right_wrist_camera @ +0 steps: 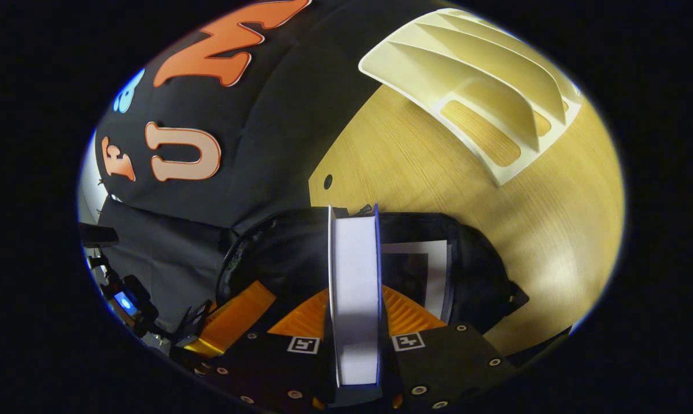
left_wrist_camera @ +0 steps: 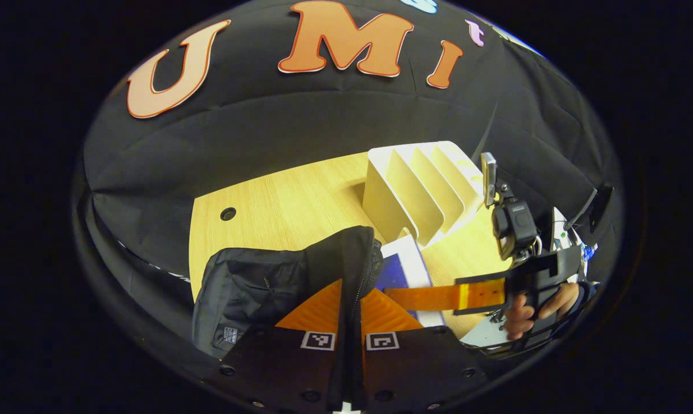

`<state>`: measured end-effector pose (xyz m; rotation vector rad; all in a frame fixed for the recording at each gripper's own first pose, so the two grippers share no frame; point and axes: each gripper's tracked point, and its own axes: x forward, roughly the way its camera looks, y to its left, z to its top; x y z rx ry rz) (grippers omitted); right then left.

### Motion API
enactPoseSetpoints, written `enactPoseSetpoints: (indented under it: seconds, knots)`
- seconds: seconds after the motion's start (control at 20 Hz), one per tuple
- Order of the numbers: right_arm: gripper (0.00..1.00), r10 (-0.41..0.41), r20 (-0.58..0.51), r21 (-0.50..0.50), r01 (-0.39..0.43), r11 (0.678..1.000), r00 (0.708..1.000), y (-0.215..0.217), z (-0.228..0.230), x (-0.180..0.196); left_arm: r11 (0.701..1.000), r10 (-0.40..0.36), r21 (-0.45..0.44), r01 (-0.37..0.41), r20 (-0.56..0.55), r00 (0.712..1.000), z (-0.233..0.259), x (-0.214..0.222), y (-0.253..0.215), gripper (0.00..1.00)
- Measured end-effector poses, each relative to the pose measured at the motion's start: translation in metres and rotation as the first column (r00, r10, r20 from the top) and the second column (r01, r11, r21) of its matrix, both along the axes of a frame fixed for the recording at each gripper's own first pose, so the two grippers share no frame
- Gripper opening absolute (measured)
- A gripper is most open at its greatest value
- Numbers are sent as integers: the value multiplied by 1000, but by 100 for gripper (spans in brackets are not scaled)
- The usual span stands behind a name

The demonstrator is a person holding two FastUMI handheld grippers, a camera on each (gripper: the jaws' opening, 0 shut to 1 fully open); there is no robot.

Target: Open the schoolbag, grab two books from the bookshelf and put them into the schoolbag.

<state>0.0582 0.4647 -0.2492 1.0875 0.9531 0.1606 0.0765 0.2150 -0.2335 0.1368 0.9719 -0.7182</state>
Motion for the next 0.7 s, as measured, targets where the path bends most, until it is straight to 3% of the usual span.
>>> enactPoseSetpoints:
  seconds: [0.4, 0.45, 0.5, 0.7]
  knots:
    - [33, 31, 20, 59, -32, 998, 999, 39, -30, 8, 999, 5, -46, -6, -26, 1000, -1, -10, -16, 6]
    - [43, 43, 13, 57, -44, 997, 999, 41, -32, 6, 999, 2, -48, -3, -30, 1000, -2, -11, -19, 6]
    - [35, 56, 0, 47, -56, 997, 998, 42, -32, 3, 998, 1, -55, -2, -32, 999, -2, -13, -20, 6]
    - [55, 145, -114, -130, -160, 979, 983, 16, -52, -26, 999, 32, -44, -33, -12, 999, -7, -9, -11, 6]
